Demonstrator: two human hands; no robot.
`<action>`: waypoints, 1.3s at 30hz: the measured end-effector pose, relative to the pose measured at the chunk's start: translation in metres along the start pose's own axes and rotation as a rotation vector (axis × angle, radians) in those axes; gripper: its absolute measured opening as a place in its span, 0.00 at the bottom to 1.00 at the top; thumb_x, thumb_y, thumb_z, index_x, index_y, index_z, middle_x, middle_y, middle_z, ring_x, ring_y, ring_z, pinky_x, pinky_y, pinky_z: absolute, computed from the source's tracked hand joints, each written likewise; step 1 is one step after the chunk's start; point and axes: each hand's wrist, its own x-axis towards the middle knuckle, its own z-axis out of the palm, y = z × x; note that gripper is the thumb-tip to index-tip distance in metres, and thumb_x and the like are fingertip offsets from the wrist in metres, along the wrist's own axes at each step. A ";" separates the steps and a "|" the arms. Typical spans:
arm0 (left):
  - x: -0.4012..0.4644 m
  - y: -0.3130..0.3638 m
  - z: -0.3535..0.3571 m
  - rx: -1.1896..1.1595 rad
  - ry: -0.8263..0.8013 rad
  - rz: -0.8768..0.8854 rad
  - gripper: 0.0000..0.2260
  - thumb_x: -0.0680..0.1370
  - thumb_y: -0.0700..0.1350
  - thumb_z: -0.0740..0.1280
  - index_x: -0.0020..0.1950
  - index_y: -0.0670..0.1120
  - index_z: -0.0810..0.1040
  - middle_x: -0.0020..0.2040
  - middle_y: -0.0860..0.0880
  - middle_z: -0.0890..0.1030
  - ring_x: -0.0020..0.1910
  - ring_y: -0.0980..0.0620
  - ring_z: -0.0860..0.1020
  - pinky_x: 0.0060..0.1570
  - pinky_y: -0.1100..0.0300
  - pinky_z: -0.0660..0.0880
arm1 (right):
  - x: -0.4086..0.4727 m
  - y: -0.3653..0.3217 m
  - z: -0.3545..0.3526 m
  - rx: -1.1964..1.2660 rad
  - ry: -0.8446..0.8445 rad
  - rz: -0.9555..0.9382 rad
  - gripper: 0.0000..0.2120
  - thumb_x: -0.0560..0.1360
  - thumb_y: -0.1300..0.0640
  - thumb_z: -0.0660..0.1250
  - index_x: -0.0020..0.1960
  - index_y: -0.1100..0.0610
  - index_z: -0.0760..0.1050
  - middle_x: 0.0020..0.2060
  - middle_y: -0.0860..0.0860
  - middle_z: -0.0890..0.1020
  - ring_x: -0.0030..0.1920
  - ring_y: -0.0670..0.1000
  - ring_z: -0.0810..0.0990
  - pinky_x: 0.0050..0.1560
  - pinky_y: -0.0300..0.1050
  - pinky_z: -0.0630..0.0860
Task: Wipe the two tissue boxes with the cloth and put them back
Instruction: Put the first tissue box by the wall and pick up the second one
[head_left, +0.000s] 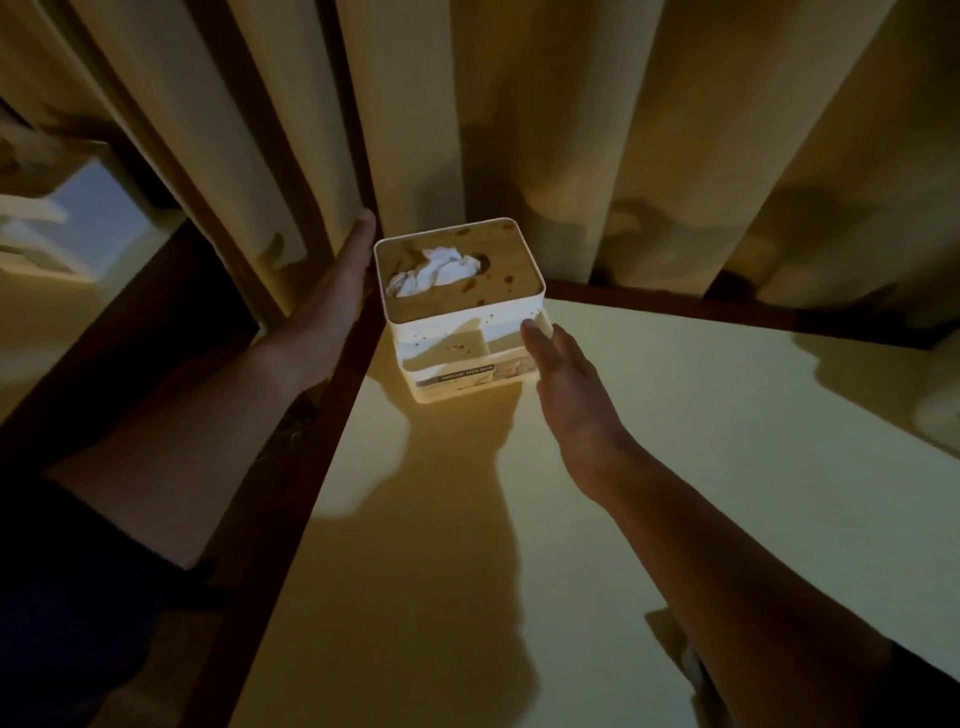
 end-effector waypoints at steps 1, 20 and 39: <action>-0.001 0.002 0.000 0.003 -0.008 0.010 0.34 0.79 0.74 0.48 0.72 0.56 0.77 0.72 0.54 0.77 0.72 0.53 0.70 0.68 0.52 0.57 | -0.004 0.000 0.000 0.017 0.002 0.006 0.31 0.86 0.36 0.57 0.85 0.46 0.59 0.78 0.53 0.74 0.74 0.58 0.77 0.69 0.53 0.75; -0.118 0.018 0.090 -0.008 -0.220 0.103 0.32 0.78 0.73 0.53 0.64 0.53 0.83 0.57 0.54 0.87 0.58 0.57 0.84 0.68 0.52 0.73 | -0.179 0.073 -0.051 0.137 0.150 -0.042 0.47 0.71 0.18 0.54 0.85 0.35 0.52 0.83 0.41 0.66 0.82 0.48 0.64 0.82 0.60 0.63; -0.217 0.011 0.189 0.157 -0.404 0.005 0.42 0.66 0.86 0.52 0.75 0.67 0.69 0.76 0.57 0.72 0.76 0.53 0.69 0.78 0.41 0.59 | -0.292 0.141 -0.140 0.216 0.261 0.063 0.59 0.57 0.07 0.46 0.79 0.35 0.68 0.71 0.48 0.79 0.68 0.54 0.76 0.68 0.52 0.71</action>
